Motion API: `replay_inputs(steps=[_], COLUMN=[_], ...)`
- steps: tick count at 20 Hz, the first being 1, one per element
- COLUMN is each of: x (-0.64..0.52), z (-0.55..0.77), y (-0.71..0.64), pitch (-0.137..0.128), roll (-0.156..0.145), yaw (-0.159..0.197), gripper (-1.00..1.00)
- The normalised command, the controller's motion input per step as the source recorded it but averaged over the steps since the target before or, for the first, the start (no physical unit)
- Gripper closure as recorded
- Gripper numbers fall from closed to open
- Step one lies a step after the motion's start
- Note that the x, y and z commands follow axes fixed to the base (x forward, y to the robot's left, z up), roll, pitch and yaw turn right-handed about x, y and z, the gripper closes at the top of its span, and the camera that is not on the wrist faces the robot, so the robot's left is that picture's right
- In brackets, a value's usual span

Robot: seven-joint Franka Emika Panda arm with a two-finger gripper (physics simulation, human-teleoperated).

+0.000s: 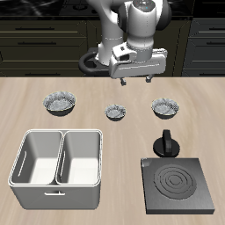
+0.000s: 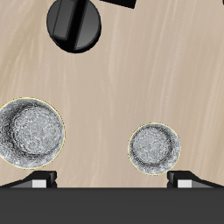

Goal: Turn off the flat stove and place the largest bowl on it

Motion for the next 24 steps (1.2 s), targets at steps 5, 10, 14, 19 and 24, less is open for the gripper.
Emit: replay_inputs(steps=[5, 10, 14, 19, 24], x=[-0.11, -0.16, -0.14, -0.14, -0.14], z=[0.03, 0.06, -0.08, -0.09, 0.00], y=[-0.40, -0.42, -0.39, -0.38, -0.40], pitch=[-0.021, -0.050, -0.013, -0.009, -0.028], roll=[-0.001, 0.000, -0.019, -0.010, -0.011], yaw=[-0.016, 0.001, 0.020, 0.006, 0.004], gripper=[-1.00, -1.00, -1.00, -1.00, -1.00])
